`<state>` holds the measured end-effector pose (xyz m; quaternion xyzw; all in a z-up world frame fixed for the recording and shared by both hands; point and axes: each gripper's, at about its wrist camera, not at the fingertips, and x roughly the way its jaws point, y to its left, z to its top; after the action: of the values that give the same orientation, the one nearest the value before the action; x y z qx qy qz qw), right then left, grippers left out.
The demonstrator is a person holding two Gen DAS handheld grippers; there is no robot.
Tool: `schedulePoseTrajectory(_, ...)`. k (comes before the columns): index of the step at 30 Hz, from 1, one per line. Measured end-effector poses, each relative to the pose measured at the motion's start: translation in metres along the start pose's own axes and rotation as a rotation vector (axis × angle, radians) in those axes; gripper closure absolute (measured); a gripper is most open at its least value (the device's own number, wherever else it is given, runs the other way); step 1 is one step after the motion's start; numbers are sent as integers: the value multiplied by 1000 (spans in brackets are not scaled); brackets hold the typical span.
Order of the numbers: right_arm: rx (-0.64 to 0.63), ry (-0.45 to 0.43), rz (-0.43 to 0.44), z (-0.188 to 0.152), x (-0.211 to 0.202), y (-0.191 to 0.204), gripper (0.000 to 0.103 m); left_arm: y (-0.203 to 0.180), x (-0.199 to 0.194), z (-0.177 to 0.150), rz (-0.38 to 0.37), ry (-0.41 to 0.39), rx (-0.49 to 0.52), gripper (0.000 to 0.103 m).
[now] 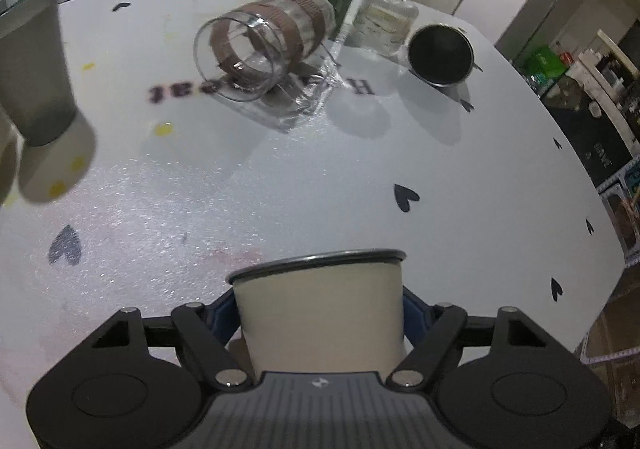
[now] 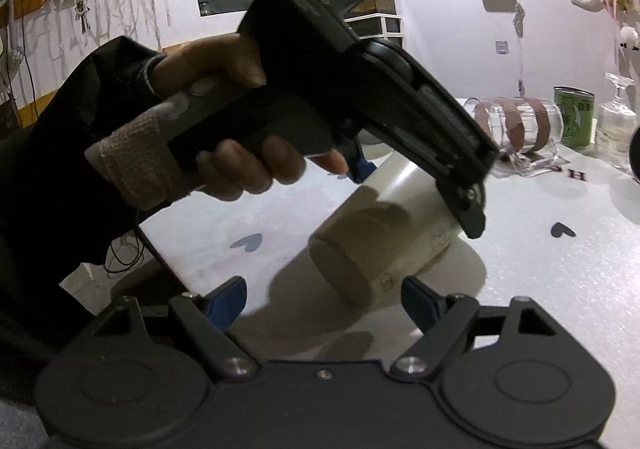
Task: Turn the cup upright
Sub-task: 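Grasp the beige cup with the left gripper while the right gripper releases it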
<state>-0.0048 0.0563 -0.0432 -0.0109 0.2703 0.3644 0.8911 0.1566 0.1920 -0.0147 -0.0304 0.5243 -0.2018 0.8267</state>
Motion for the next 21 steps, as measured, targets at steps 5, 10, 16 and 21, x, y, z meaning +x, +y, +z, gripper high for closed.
schedulePoseTrajectory(5,21,-16,-27,3,-2,-3,18,4,-21,-9,36,-79,16,25)
schedulePoseTrajectory(10,17,-20,-37,5,0,-2,18,13,-50,-13,98,-161,36,25)
schedulePoseTrajectory(16,8,-17,-44,4,3,-2,18,32,-72,-2,170,-262,7,26)
schedulePoseTrajectory(21,10,-22,-88,4,6,-3,18,48,-70,26,271,-406,-29,26)
